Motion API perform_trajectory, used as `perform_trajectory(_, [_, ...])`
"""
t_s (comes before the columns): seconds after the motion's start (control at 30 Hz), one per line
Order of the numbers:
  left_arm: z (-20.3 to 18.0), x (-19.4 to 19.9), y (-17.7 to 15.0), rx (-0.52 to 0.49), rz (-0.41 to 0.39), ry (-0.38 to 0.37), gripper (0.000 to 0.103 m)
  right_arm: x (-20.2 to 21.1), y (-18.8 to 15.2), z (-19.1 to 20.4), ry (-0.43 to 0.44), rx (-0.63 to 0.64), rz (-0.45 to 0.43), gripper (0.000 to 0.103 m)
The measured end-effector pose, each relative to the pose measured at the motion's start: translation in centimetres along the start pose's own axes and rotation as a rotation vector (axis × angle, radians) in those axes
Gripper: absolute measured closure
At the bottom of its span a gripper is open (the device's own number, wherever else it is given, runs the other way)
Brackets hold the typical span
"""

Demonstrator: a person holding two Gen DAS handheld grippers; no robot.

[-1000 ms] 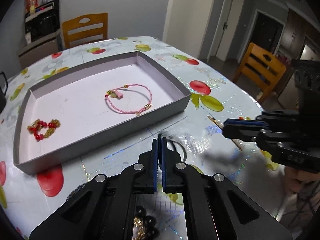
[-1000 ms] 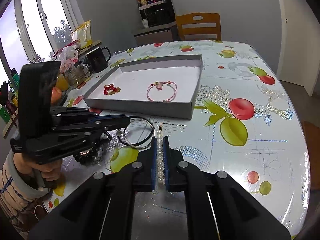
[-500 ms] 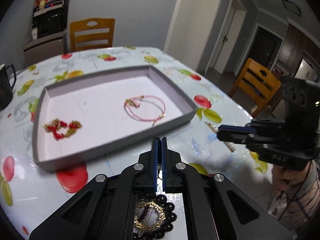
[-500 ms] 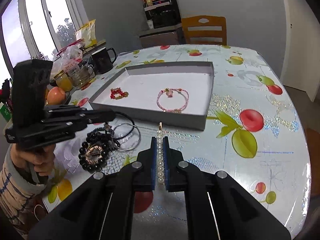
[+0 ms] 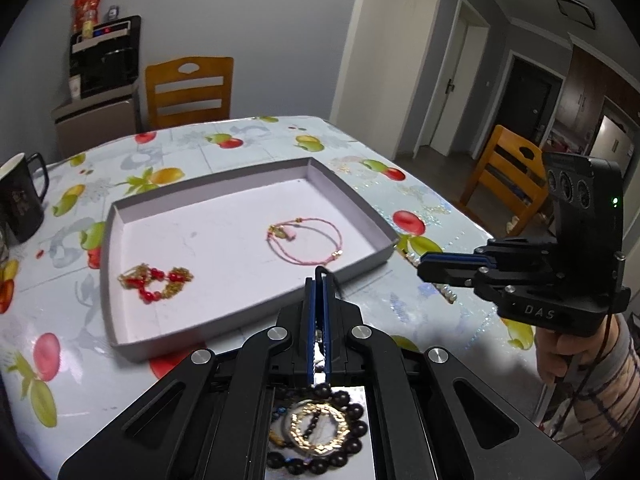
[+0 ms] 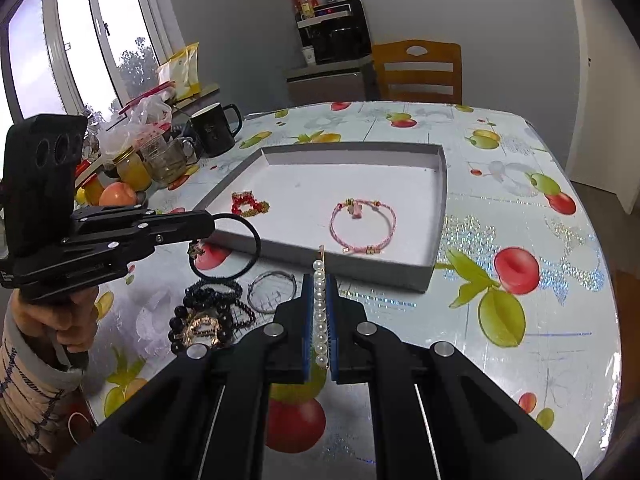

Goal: Organize jewelry
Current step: 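Lower black hair tie into tray with left tool while right tool releases pearl hairpin there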

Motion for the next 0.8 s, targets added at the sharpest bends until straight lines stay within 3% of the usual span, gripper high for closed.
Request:
perform_trajectory(0.5, [7.9, -1.7, 2.5, 0.141, -0.115, 0.237, 0.099, -4.4, 5.2, -2.7, -0.076, -0.023, -0.005, 0.097])
perform_trajectory(0.8, [10.6, -4.0, 1.0, 0.179, -0.081, 0.309, 0.099, -7.6, 5.1, -4.4, -0.112, -0.043, 0.034, 0.097])
Point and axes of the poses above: each gripper's, at about its wrist camera, not at the fingertips, and x roughly against the way its jaws point, z to its left, y to its top, the point moved 7 cm from there along -x, roughly the way its jaws point, and after that the axes turned 3 degrees about y, right-handed, at the moved point
